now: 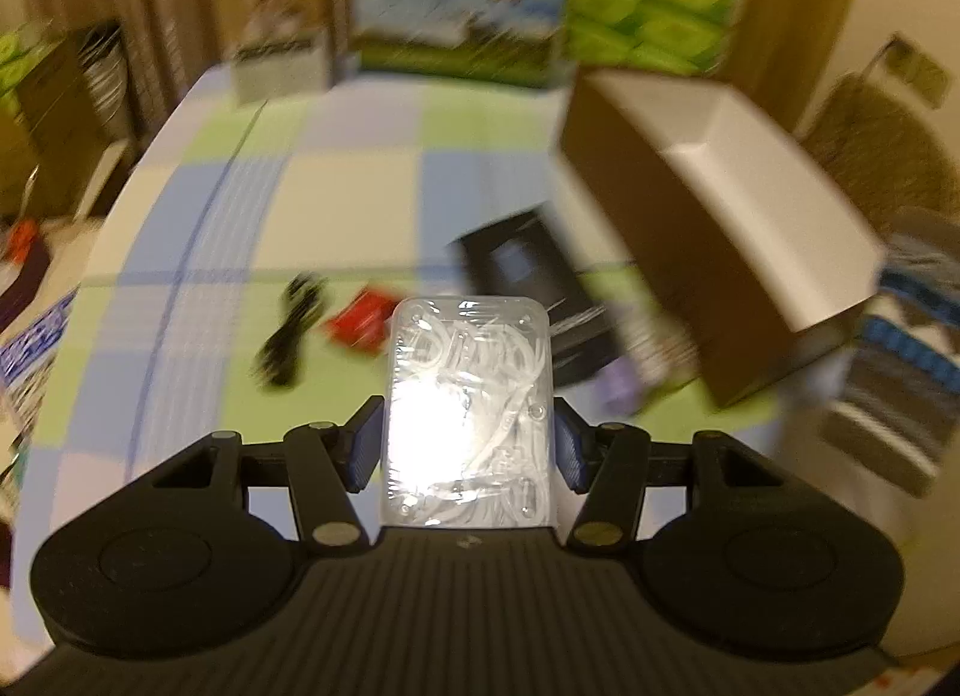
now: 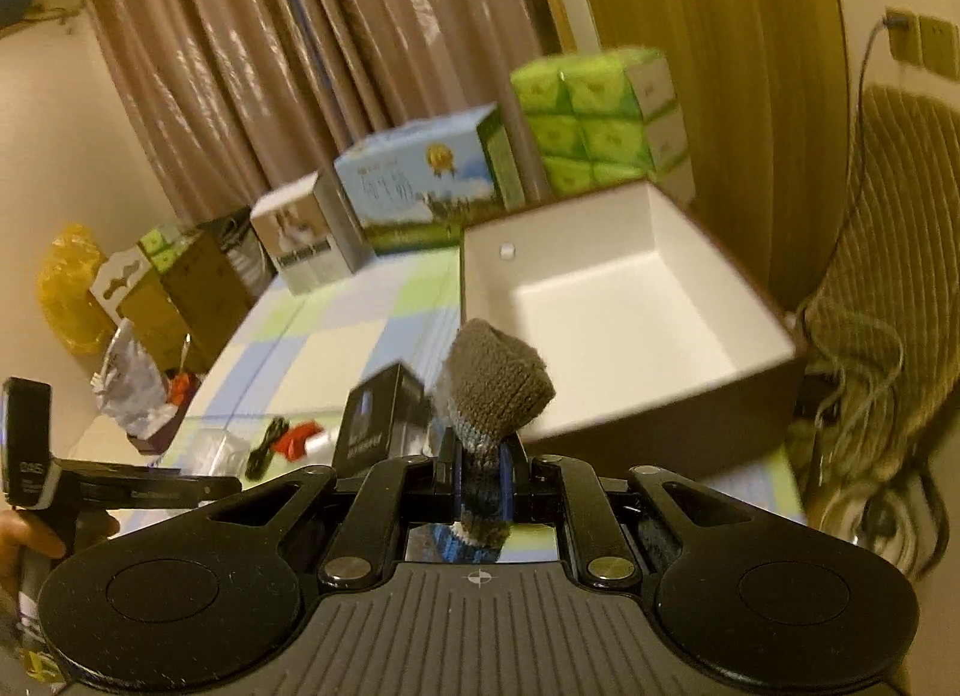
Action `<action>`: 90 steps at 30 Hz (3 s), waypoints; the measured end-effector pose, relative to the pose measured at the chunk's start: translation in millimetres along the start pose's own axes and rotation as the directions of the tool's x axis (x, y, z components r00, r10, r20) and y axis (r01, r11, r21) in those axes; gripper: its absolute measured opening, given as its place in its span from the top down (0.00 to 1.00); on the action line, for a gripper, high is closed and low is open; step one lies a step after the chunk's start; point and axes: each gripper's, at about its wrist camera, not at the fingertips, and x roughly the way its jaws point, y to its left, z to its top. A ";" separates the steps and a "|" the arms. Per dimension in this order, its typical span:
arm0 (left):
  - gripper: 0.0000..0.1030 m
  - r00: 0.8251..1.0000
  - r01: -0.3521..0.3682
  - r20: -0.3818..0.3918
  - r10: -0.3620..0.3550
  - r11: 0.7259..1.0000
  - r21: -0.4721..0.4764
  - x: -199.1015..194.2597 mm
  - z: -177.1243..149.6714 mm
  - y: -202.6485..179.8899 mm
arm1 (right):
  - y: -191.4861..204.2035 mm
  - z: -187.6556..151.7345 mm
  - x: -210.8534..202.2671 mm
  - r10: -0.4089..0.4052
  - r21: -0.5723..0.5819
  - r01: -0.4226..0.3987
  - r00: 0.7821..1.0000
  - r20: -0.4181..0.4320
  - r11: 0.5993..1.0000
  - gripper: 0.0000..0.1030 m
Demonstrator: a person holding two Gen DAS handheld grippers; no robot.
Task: Organize objects
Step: 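Grasp the clear floss box with the left tool while the right tool carries the sock to the brown box, then release the sock and floss box into the brown box with both tools, then move both tools back toward the remaining items on the table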
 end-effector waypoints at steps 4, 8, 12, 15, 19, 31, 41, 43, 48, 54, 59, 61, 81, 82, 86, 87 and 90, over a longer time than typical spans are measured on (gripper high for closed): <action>0.49 0.996 0.064 0.053 -0.066 0.997 0.032 -2.1 23.4 -41.1 | -15.2 20.7 -3.3 -0.008 -0.056 0.011 0.999 0.053 0.998 0.92; 0.49 0.989 0.110 0.093 -0.117 0.991 0.070 7.6 48.8 -87.3 | -31.9 44.0 0.4 -0.024 -0.124 0.037 0.994 0.104 0.992 0.92; 0.49 0.981 0.156 0.103 -0.164 0.984 0.081 26.2 72.6 -132.7 | -53.8 66.4 17.7 -0.054 -0.157 0.074 0.990 0.127 0.985 0.92; 0.49 0.976 0.187 0.099 -0.194 0.979 0.080 38.8 88.3 -162.8 | -71.1 77.6 39.3 -0.075 -0.169 0.093 0.991 0.111 0.981 0.92; 0.49 0.981 0.168 0.079 -0.176 0.981 0.094 63.3 102.3 -194.3 | -91.4 84.9 67.7 -0.080 -0.206 0.089 0.995 0.053 0.974 0.92; 0.49 0.994 0.084 -0.074 -0.076 0.991 0.102 138.7 98.2 -232.3 | -137.1 91.0 130.9 -0.086 -0.308 0.042 0.988 -0.130 0.950 0.92; 0.49 0.990 0.029 -0.142 -0.010 0.991 0.131 168.4 92.0 -238.6 | -154.6 87.0 161.3 -0.052 -0.298 -0.015 0.975 -0.216 0.954 0.92; 0.49 0.990 0.022 -0.144 -0.003 0.990 0.136 169.4 92.4 -239.4 | -156.6 87.7 166.2 -0.044 -0.286 -0.024 0.973 -0.228 0.958 0.92; 0.47 0.989 0.001 -0.149 0.022 0.988 0.156 171.5 90.9 -242.6 | -155.0 84.5 172.4 -0.043 -0.306 -0.039 0.966 -0.256 0.951 0.91; 0.20 0.994 -0.009 -0.103 0.029 0.982 0.188 159.4 93.5 -240.6 | -146.0 77.8 159.9 -0.043 -0.356 -0.022 0.984 -0.173 0.934 0.20; 0.19 0.996 0.006 -0.091 0.011 0.983 0.183 143.4 91.7 -228.2 | -146.5 75.4 147.0 -0.037 -0.322 -0.017 0.986 -0.161 0.947 0.20; 0.19 0.997 0.034 -0.074 -0.022 0.984 0.175 131.3 90.6 -221.6 | -144.3 73.0 139.1 -0.034 -0.314 -0.016 0.988 -0.153 0.949 0.20; 0.18 0.998 0.053 0.037 -0.054 0.998 0.026 21.5 43.1 -125.1 | -85.8 21.9 69.3 -0.047 -0.155 0.039 0.998 -0.051 0.987 0.20; 0.18 0.998 0.050 0.035 -0.051 0.999 0.021 18.4 39.4 -120.0 | -81.9 18.0 67.6 -0.042 -0.144 0.034 0.998 -0.053 0.989 0.20; 0.18 0.999 0.037 0.029 -0.037 0.999 0.003 6.2 25.0 -99.9 | -62.9 3.0 61.3 -0.018 -0.127 0.010 0.998 -0.062 0.992 0.20; 0.18 0.999 0.035 0.028 -0.034 0.999 -0.001 3.8 21.8 -95.6 | -58.3 -0.5 60.3 -0.011 -0.127 0.002 0.998 -0.066 0.992 0.20; 0.18 0.999 0.027 0.022 -0.027 1.000 -0.008 -2.4 12.8 -82.9 | -42.4 -10.8 57.1 0.009 -0.140 -0.019 0.997 -0.075 0.990 0.21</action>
